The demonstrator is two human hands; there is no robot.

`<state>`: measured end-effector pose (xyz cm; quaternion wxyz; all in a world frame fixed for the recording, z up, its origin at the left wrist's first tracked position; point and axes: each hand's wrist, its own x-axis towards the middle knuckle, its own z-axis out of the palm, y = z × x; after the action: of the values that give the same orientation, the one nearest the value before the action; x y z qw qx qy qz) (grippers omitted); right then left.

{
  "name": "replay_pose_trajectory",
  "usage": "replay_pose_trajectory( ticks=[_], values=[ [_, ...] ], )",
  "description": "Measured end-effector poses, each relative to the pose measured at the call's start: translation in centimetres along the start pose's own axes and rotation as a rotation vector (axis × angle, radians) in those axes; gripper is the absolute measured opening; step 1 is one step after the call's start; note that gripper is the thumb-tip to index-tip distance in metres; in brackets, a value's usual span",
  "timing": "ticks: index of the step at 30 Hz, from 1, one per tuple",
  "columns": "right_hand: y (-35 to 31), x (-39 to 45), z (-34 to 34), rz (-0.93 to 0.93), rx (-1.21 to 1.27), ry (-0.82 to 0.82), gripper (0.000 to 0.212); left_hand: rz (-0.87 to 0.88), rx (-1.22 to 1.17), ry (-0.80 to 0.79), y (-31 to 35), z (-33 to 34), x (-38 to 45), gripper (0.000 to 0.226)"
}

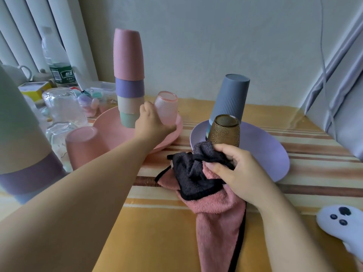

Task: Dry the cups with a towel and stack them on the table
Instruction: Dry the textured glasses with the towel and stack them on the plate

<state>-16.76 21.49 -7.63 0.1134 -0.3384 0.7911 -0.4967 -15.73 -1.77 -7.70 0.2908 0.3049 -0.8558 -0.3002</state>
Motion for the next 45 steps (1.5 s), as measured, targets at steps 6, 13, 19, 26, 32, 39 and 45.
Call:
replay_pose_trajectory(
  ticks=[6, 13, 19, 26, 32, 39, 45],
  values=[
    [-0.1, -0.1, 0.3, -0.009, -0.008, 0.004, 0.039, 0.002, -0.136, -0.008, -0.4, -0.2, 0.3, 0.075],
    [-0.3, -0.1, 0.3, -0.005, -0.005, -0.005, 0.038, 0.106, -0.235, 0.117, 1.8, -1.6, 0.1, 0.083],
    [-1.0, -0.1, 0.7, -0.051, 0.011, 0.104, 0.025, 0.101, -0.393, 0.091, 3.5, -5.5, -5.0, 0.07],
    [-3.5, -0.2, 3.3, -0.286, 0.263, 0.403, 0.033, -0.033, -0.595, -0.146, 0.0, -8.2, -12.9, 0.054],
    [-3.6, -1.0, 5.9, -0.229, -0.219, -0.049, 0.041, -0.176, -0.651, -0.146, -2.9, -8.4, -13.2, 0.064],
    [-4.7, -2.1, 4.7, -0.128, -0.416, -0.261, 0.071, -0.208, -0.678, -0.099, -2.5, -9.8, -13.0, 0.04],
    [-4.1, -1.6, 6.2, -0.378, -0.653, -0.023, 0.077, -0.121, -0.796, -0.035, -1.7, -10.7, -13.5, 0.037]
  ],
)
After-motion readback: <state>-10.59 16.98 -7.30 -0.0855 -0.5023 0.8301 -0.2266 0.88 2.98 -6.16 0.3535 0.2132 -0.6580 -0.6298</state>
